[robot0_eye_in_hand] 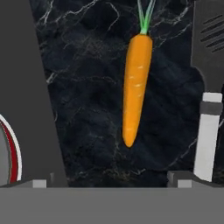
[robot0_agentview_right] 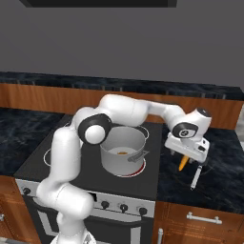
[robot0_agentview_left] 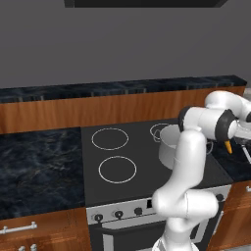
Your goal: Put the potato and carrot in the pot. Retrieve the spatula and lightly stir the vegetables in the pot.
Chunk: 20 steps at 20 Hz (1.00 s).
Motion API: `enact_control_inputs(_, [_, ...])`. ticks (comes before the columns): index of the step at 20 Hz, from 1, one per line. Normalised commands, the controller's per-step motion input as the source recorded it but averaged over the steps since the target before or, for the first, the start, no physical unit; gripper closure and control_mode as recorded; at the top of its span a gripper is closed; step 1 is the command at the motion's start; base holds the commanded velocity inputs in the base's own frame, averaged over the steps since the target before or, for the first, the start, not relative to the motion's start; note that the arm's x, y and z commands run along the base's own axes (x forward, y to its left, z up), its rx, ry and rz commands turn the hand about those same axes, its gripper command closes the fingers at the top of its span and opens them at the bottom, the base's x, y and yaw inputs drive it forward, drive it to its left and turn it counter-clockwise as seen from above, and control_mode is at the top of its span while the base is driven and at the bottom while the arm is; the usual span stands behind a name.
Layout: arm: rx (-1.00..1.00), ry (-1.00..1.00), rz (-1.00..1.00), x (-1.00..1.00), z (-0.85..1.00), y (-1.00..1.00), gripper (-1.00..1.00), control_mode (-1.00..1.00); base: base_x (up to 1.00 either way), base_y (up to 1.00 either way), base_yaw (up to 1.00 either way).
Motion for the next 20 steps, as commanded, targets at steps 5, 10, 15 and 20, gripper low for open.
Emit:
enact_control_inputs(5, [0.0,0.05,0.07,0.4,-0.01,-0.05,-1.0,-1.0,0.0,0.0,0.0])
enact_control_inputs(10, [0.01,0.01,0.07,0.24,-0.26,-0.03,-1.0,-1.0,0.0,0.0,0.0])
enact_control_inputs(15, [0.0,0.04,0.09,0.06,-0.53,0.0,-1.0,-1.0,0.0,0.0,0.0])
enact_control_inputs(20, [0.0,0.04,0.07,0.0,-0.31,0.0,-1.0,-1.0,0.0,0.0,0.0])
